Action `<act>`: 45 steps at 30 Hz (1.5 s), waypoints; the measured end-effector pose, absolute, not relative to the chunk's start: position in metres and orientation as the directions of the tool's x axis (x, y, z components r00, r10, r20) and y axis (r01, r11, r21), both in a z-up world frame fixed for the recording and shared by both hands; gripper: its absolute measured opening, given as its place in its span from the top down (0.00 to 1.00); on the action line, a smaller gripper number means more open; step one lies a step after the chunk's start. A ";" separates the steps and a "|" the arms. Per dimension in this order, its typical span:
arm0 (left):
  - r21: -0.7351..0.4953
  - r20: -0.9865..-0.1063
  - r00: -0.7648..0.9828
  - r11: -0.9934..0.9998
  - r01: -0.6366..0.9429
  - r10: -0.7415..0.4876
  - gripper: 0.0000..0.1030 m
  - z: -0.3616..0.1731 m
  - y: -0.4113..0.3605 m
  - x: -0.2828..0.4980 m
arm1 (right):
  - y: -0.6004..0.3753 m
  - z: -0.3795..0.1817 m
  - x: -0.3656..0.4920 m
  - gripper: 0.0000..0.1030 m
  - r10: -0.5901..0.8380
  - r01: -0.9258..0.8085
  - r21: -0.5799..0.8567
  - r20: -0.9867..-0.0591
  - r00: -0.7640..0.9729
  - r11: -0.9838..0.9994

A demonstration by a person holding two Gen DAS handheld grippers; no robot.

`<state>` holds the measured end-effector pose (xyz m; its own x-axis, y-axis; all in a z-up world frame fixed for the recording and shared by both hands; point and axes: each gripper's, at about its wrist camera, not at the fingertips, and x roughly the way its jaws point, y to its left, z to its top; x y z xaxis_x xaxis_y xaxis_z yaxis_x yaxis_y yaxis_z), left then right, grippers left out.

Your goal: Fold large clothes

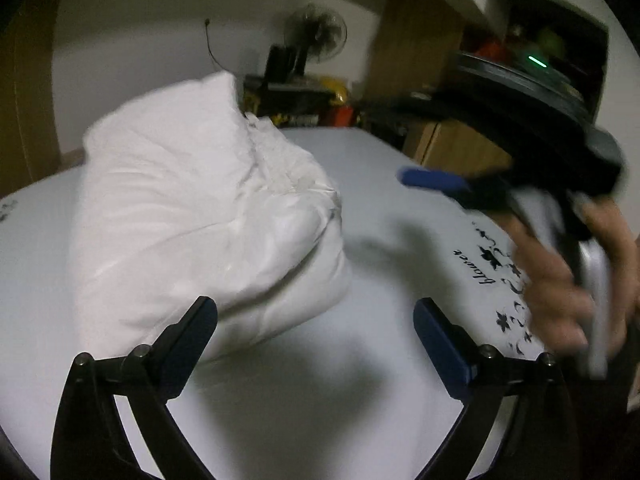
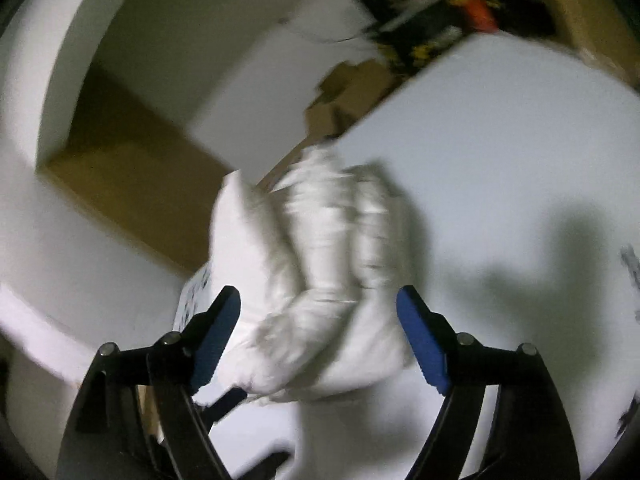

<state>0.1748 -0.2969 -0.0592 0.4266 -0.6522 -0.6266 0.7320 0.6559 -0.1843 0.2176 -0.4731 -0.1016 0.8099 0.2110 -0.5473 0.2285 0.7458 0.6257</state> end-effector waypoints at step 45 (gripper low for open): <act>0.060 -0.718 0.658 0.922 0.382 -0.226 0.00 -0.116 -0.398 0.469 | -0.462 -0.209 0.261 0.84 0.455 0.100 0.668 -0.602 0.656 0.738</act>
<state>0.4689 -0.3980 -0.1163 0.6578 -0.2261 -0.7184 0.3822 0.9221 0.0598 0.2614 -0.4619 -0.2091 0.6559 0.4555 -0.6019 0.1004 0.7377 0.6676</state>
